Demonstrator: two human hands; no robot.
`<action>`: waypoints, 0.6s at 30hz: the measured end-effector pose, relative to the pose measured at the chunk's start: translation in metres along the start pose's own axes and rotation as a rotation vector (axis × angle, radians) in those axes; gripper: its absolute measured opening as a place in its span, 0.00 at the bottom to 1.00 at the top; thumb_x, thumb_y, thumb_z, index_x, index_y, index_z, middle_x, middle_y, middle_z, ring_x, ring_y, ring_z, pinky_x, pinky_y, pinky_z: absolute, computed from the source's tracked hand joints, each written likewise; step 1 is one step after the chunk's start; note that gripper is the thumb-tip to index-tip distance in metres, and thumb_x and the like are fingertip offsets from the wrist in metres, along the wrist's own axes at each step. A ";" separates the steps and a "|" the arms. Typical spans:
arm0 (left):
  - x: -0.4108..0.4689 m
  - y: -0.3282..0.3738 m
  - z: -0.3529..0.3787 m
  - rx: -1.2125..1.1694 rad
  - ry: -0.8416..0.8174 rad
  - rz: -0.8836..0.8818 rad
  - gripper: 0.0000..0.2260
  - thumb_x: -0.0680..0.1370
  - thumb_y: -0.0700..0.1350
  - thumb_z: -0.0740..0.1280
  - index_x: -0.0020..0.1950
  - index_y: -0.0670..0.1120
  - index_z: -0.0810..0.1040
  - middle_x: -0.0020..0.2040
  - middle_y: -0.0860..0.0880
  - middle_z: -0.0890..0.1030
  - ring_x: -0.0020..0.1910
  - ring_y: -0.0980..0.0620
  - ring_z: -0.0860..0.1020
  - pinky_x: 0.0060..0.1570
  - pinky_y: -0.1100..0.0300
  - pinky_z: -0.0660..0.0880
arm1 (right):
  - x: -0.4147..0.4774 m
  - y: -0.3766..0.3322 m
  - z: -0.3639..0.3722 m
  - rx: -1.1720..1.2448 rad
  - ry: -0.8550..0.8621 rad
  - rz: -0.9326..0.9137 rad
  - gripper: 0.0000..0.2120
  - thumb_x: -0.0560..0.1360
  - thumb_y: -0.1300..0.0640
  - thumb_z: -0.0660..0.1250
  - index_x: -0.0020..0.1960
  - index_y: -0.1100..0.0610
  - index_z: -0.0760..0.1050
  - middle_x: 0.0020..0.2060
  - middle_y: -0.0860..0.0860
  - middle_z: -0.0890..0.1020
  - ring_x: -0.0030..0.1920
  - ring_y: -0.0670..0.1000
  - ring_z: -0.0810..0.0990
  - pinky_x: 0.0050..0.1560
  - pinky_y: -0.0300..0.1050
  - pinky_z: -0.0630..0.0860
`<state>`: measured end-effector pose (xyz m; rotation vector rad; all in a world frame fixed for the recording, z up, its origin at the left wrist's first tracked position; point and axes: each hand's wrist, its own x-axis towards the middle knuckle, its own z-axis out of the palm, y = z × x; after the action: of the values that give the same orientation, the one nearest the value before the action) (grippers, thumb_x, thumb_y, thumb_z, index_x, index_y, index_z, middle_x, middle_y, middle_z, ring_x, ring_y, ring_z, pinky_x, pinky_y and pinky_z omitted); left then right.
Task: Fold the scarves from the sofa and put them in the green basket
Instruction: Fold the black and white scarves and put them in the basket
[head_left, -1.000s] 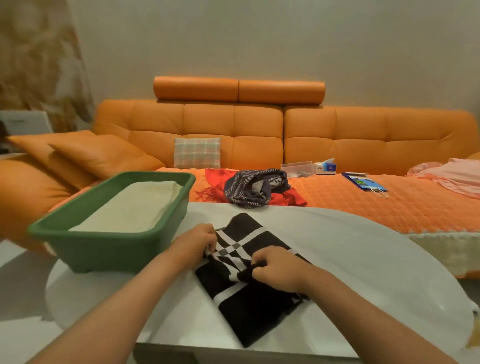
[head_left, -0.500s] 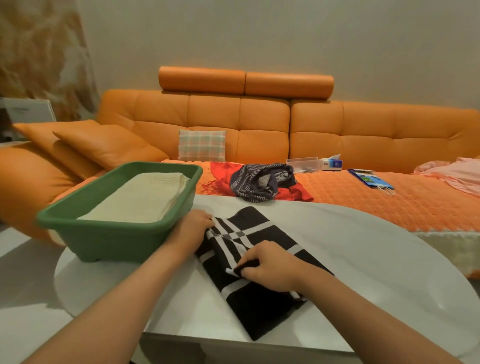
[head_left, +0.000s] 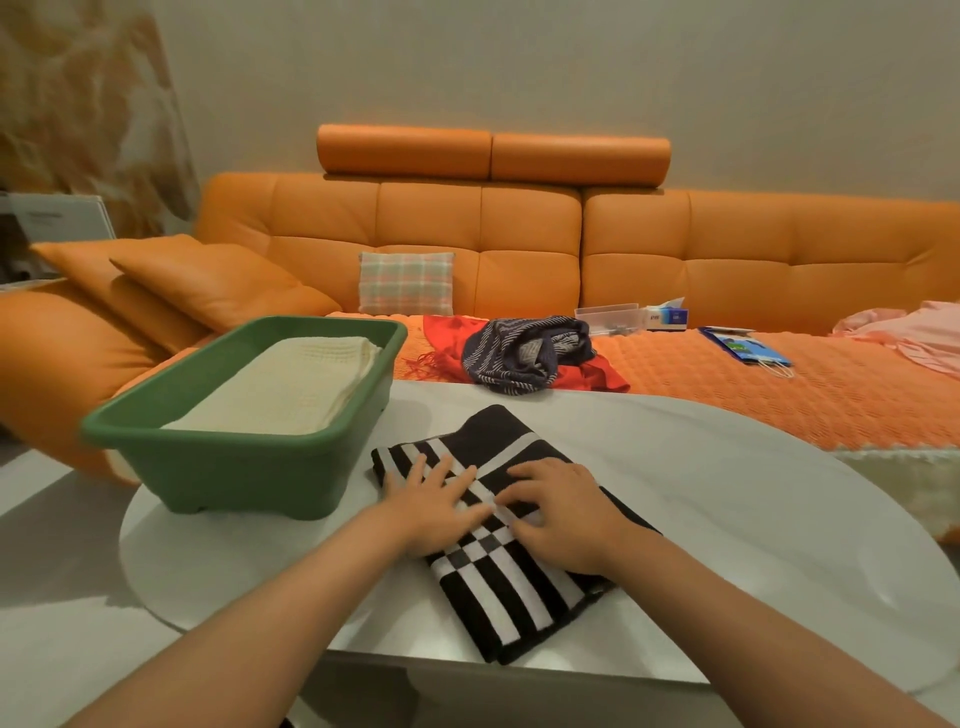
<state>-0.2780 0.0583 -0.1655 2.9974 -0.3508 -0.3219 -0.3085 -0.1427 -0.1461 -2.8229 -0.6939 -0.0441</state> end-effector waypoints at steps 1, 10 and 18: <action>-0.001 0.000 0.006 0.035 -0.035 -0.014 0.32 0.79 0.70 0.46 0.80 0.61 0.44 0.81 0.52 0.43 0.80 0.43 0.40 0.73 0.35 0.42 | -0.002 0.008 0.003 -0.039 -0.111 0.033 0.22 0.80 0.39 0.58 0.73 0.36 0.68 0.78 0.44 0.61 0.79 0.48 0.53 0.78 0.61 0.48; 0.029 -0.001 -0.007 0.241 0.255 0.120 0.24 0.83 0.60 0.54 0.78 0.56 0.60 0.81 0.48 0.55 0.80 0.46 0.49 0.76 0.42 0.47 | -0.009 0.024 0.020 -0.132 -0.195 0.333 0.34 0.78 0.29 0.42 0.80 0.39 0.43 0.81 0.48 0.41 0.80 0.51 0.39 0.77 0.59 0.50; -0.007 0.043 0.015 0.074 -0.005 0.293 0.33 0.80 0.68 0.49 0.81 0.57 0.43 0.81 0.52 0.40 0.79 0.48 0.37 0.77 0.40 0.40 | -0.014 0.032 0.004 -0.246 -0.141 0.268 0.32 0.80 0.33 0.49 0.80 0.44 0.54 0.80 0.51 0.56 0.79 0.55 0.52 0.72 0.55 0.63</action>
<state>-0.2971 0.0175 -0.1734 2.9569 -0.8069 -0.2936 -0.3062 -0.1760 -0.1586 -3.1547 -0.3516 0.1248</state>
